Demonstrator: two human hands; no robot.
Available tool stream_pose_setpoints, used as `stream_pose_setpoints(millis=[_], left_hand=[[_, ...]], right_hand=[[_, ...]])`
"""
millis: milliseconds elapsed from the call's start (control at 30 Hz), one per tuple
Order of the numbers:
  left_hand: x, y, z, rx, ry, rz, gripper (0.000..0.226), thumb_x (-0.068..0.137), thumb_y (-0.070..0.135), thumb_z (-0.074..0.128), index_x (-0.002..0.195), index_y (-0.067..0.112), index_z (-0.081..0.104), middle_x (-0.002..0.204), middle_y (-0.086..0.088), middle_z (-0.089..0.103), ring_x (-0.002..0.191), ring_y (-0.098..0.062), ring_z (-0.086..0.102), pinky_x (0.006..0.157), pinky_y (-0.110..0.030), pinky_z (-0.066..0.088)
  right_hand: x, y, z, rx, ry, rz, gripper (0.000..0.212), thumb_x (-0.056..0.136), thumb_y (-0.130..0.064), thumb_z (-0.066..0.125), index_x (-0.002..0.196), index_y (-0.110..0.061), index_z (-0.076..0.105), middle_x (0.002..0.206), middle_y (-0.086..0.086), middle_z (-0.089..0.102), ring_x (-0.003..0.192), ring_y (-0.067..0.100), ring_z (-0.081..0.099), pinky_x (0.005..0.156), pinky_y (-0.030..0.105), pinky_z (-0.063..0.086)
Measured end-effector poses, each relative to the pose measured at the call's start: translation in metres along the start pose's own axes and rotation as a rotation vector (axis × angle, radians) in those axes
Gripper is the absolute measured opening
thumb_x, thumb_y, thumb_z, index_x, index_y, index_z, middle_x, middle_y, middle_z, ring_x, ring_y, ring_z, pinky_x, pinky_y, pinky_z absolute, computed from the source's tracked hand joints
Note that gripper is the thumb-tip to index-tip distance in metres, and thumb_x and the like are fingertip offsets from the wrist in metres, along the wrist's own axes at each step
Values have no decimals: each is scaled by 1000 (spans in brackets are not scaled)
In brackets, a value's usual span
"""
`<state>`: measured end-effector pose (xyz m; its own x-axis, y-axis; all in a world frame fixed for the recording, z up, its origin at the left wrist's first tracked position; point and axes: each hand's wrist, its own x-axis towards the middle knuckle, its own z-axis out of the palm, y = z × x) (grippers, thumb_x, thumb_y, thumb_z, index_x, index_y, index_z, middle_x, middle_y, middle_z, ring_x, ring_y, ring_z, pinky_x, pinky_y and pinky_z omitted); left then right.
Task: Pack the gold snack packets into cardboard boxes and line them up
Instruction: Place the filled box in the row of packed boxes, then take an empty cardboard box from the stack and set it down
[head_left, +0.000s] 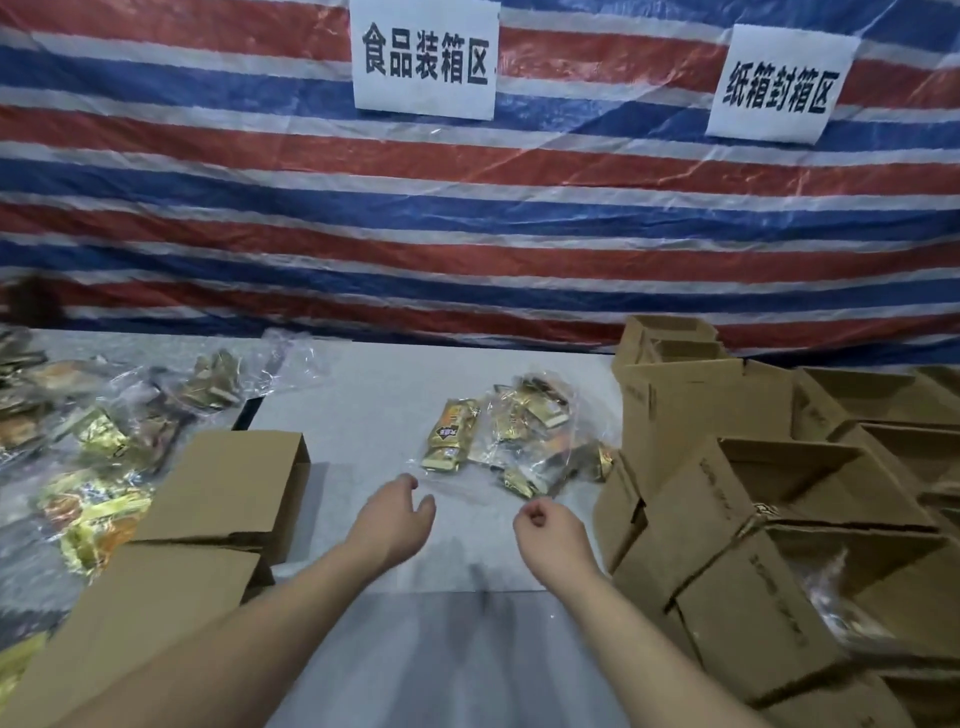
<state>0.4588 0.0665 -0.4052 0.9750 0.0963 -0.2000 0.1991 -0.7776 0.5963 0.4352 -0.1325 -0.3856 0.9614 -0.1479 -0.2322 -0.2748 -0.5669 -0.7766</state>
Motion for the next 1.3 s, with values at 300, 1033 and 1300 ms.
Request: stream_pose_setpoints(millis=[300, 1033, 1300], left_hand=[[160, 9, 71, 233, 88, 87, 69, 90, 42, 54, 150, 24, 26, 129, -19, 48, 114, -40, 52, 97, -44, 46], [60, -27, 83, -98, 16, -148, 39, 99, 27, 41, 135, 14, 35, 124, -15, 36, 107, -37, 56, 96, -38, 44], [-95, 31, 12, -324, 244, 100, 64, 90, 24, 52, 148, 29, 24, 123, 11, 24, 92, 10, 47, 74, -2, 33]], right_hand=[[80, 61, 25, 17, 5, -64, 12, 93, -19, 51, 94, -18, 63, 87, -2, 63, 78, 15, 57, 66, 24, 42], [35, 48, 44, 123, -153, 68, 10, 93, -22, 61, 89, -14, 65, 83, -2, 63, 79, 14, 59, 72, 23, 45], [-51, -43, 24, 666, -409, 256, 104, 78, -50, 69, 158, -26, 7, 146, 4, 49, 134, 27, 47, 106, 44, 41]])
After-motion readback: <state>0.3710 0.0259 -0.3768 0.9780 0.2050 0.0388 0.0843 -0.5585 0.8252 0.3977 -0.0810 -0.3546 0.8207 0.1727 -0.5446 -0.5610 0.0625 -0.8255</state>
